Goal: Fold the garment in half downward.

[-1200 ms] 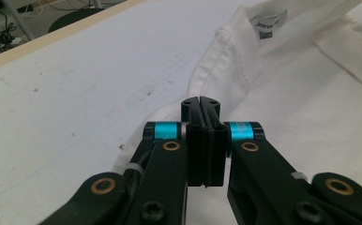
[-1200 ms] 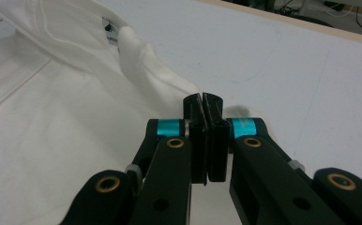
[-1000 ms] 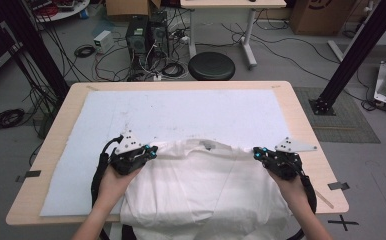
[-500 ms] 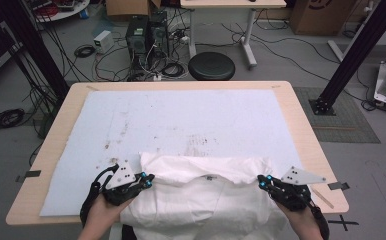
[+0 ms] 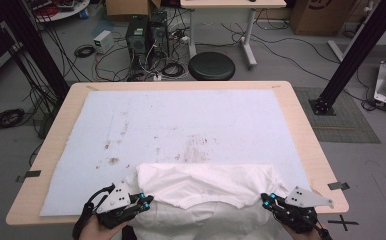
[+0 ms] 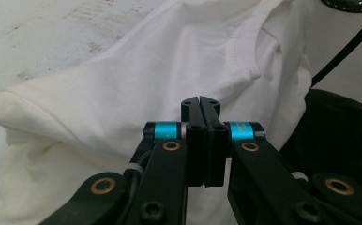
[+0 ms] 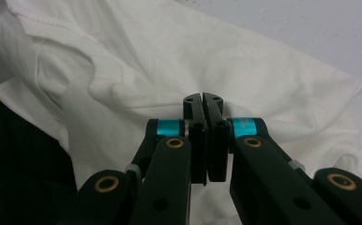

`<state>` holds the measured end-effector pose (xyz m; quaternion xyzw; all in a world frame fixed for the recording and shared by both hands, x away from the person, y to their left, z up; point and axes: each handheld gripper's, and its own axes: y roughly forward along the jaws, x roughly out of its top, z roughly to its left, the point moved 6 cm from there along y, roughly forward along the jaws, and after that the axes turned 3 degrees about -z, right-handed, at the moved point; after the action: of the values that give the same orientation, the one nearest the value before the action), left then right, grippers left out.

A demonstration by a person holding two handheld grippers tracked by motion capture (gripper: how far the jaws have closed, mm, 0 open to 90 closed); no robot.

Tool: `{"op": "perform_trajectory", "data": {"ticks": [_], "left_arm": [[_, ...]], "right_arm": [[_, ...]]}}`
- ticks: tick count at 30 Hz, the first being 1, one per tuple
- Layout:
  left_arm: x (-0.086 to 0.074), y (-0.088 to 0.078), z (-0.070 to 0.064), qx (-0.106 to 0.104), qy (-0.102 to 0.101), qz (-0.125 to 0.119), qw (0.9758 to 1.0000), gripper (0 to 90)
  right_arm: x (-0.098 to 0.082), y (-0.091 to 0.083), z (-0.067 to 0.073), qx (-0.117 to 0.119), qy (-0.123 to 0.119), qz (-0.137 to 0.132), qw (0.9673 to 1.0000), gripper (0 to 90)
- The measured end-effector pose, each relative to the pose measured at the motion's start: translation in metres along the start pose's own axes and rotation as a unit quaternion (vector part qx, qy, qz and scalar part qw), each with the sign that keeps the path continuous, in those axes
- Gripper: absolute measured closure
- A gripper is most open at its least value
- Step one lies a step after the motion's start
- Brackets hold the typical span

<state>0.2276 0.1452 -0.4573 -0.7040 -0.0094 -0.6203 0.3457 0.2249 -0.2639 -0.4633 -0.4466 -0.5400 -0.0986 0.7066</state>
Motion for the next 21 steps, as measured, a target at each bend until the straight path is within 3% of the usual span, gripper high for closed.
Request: {"op": "perform_trajectory", "data": {"ticks": [4, 8, 10, 12, 15, 18, 21], "left_arm": [[-0.007, -0.006, 0.000, -0.020, -0.022, -0.004, 0.9996, 89.1], [-0.016, -0.008, 0.000, -0.026, -0.023, 0.013, 0.9993, 88.7], [-0.017, -0.009, 0.003, -0.024, -0.026, 0.018, 0.9992, 83.9], [-0.014, -0.011, 0.008, -0.021, -0.046, 0.011, 0.9986, 68.5], [-0.001, -0.011, 0.025, 0.008, -0.056, -0.012, 0.9983, 58.9], [0.016, -0.005, 0.049, 0.028, -0.085, -0.043, 0.9950, 54.5], [0.024, 0.004, 0.071, 0.064, -0.098, -0.046, 0.9921, 53.4]], "right_arm": [[-0.004, -0.003, 0.003, 0.005, 0.003, 0.001, 1.0000, 89.4], [-0.008, -0.006, 0.006, 0.007, 0.002, 0.008, 0.9999, 86.9], [-0.009, -0.007, 0.006, 0.009, 0.003, 0.008, 0.9999, 78.9], [-0.007, -0.008, 0.003, 0.006, -0.003, 0.009, 0.9999, 76.3], [0.005, -0.006, -0.011, -0.021, -0.004, 0.000, 0.9998, 69.0], [0.021, 0.004, -0.033, -0.044, 0.014, -0.009, 0.9989, 66.0], [0.034, 0.014, -0.056, -0.061, 0.035, -0.013, 0.9974, 58.7]]}}
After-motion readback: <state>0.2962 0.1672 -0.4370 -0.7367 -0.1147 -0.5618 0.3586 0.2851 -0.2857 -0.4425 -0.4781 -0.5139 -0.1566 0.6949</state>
